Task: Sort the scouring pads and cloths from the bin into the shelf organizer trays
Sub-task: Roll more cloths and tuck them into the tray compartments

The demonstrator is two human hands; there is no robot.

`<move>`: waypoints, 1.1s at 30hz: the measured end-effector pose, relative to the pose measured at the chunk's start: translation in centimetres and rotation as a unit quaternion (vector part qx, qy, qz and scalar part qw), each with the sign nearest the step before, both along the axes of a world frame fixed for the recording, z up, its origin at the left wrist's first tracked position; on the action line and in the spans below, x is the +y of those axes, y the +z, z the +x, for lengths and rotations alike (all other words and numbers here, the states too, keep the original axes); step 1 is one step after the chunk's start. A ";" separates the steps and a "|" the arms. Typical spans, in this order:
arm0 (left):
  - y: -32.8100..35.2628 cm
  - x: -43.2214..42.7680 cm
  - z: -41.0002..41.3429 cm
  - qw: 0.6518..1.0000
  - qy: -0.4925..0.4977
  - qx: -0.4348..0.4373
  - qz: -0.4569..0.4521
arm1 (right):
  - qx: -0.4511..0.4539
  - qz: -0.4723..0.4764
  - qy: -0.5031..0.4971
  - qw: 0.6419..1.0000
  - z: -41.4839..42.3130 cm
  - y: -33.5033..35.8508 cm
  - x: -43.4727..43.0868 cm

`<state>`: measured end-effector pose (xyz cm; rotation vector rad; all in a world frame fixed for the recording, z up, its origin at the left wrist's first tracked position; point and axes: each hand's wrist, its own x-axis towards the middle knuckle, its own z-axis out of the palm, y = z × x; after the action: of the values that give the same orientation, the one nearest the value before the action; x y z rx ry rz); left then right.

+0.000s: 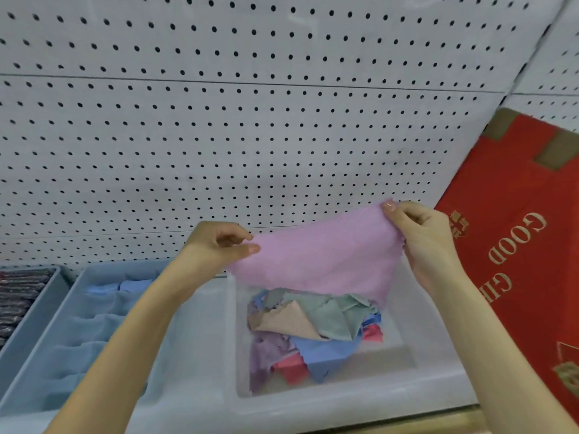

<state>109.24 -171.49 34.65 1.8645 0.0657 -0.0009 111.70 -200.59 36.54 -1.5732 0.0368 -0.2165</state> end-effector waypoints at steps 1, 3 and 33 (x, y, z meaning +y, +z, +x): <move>0.1 0.3 0.0 1.000 -0.014 0.004 0.013 | 0.000 -0.002 0.000 1.000 0.0 0.2 0.0; 0.4 0.9 -0.1 0.999 -0.032 0.010 0.020 | -0.006 -0.008 -0.001 1.000 -0.2 0.6 0.0; 6.3 -0.9 -0.3 0.904 -0.275 -0.099 -0.311 | -0.079 0.097 0.446 0.886 -1.6 5.3 2.1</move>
<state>108.95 -172.37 40.95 1.1807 -0.5470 -0.2023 110.10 -198.54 41.88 -1.2274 -0.7607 0.3785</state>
